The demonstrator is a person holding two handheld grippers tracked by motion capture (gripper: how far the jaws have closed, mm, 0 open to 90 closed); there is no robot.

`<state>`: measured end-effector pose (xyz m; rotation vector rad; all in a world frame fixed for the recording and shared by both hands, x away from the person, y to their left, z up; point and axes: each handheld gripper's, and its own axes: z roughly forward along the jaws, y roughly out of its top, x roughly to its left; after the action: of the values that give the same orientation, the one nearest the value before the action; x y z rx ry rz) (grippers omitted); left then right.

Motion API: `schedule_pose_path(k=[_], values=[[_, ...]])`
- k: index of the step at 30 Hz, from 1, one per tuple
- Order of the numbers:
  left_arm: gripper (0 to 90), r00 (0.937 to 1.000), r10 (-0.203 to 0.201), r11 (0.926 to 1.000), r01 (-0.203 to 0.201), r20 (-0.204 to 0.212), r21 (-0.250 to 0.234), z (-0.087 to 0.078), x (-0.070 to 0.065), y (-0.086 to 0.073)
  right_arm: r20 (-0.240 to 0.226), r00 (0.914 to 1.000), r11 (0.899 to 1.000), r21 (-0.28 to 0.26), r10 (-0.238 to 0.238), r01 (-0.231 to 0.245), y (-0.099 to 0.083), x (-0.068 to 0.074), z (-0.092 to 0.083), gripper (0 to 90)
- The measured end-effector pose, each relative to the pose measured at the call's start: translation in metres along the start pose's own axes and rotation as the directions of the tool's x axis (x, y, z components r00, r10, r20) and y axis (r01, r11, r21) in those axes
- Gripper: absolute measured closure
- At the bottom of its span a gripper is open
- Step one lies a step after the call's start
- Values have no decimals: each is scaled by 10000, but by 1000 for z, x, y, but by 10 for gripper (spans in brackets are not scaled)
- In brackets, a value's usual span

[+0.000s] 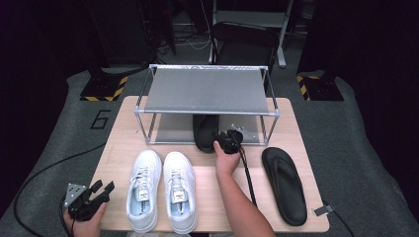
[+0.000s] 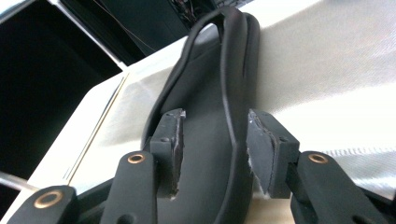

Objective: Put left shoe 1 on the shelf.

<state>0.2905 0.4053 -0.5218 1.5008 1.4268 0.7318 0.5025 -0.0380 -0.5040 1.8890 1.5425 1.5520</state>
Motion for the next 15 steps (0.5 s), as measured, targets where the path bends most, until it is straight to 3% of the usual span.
schedule_pose_path(k=[2,4,10,13,15], values=[[473,10000,82,10000,-82,32,27,0,-1,0,-245,9997,10000,-55,-61,60,-3,-1,-7,564],[473,9999,60,10000,-60,83,-62,2,-2,1,-417,9990,9998,60,168,-165,-7,-1,-16,564],[473,9999,64,10000,-64,93,33,3,-3,2,-946,9934,9963,494,-650,699,-19,1,-41,576],[473,9999,106,9999,-106,106,22,4,-4,3,-1079,9849,9881,574,-1357,1424,-25,1,-53,573],[473,9999,133,9999,-133,108,22,5,-4,3,-1166,9805,9839,655,-1580,1664,-29,-1,-62,565]])
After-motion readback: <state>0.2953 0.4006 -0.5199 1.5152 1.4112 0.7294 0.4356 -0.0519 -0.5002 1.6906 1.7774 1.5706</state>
